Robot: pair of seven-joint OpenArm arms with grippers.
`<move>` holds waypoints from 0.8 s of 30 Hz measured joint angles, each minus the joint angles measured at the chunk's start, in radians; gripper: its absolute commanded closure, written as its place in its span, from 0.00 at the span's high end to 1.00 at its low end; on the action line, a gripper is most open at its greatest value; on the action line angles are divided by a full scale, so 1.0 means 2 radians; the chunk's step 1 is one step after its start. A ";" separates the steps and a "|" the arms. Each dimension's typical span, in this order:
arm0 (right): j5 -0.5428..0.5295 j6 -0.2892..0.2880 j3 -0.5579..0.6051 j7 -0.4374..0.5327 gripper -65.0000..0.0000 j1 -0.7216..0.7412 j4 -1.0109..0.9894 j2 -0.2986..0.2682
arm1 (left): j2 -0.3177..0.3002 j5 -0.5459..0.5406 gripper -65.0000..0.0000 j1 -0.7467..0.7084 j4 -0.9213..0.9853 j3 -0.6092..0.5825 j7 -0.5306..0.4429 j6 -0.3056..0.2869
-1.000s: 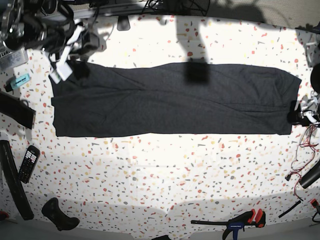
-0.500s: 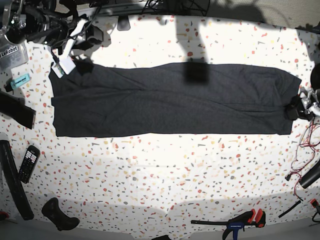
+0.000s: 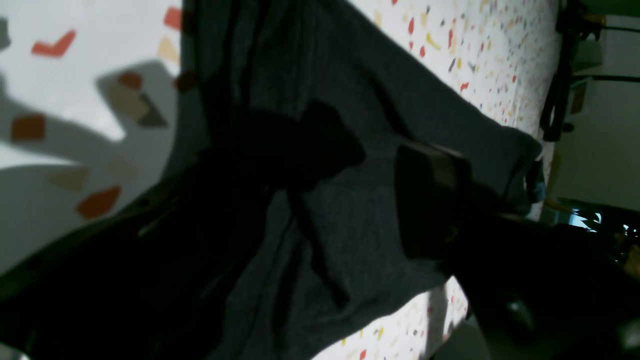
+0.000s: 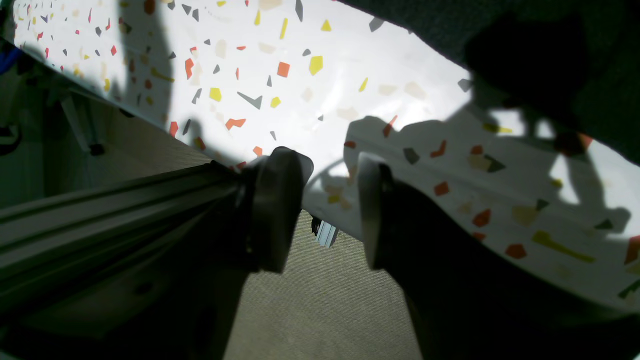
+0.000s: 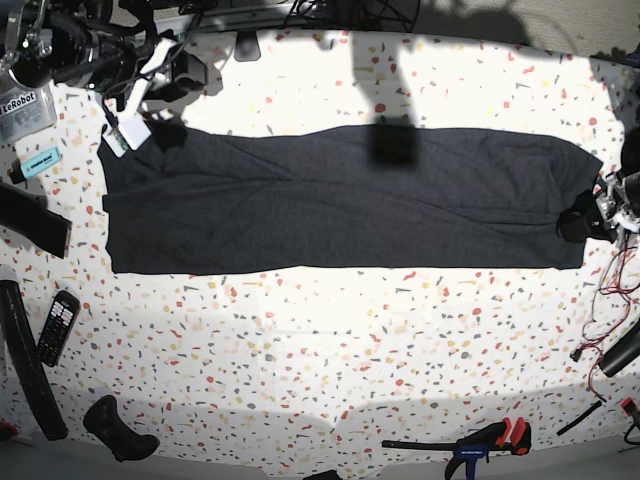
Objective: Fold the T-shirt properly
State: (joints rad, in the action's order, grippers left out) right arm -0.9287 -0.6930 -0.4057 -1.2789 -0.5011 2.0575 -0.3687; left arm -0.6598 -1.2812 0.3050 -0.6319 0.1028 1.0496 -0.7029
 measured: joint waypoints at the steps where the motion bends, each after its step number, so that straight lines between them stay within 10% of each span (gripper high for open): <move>1: 0.000 0.000 0.000 0.000 0.35 0.000 0.000 0.000 | 0.000 0.000 0.69 0.000 0.000 0.000 -0.002 0.000; 16: 0.000 0.000 0.000 0.000 0.35 0.000 0.000 0.000 | 0.031 -0.009 0.69 0.000 0.000 0.000 -0.010 -0.001; 24: 0.000 0.000 0.000 0.000 0.35 0.000 0.000 0.000 | -0.004 0.014 0.69 0.000 0.000 0.000 -0.001 0.001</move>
State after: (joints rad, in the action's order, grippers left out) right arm -0.9287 -0.6933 -0.4057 -1.2789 -0.5011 2.0575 -0.3683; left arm -0.6682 -1.2541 0.3042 -0.6319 0.1020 1.0473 -0.7017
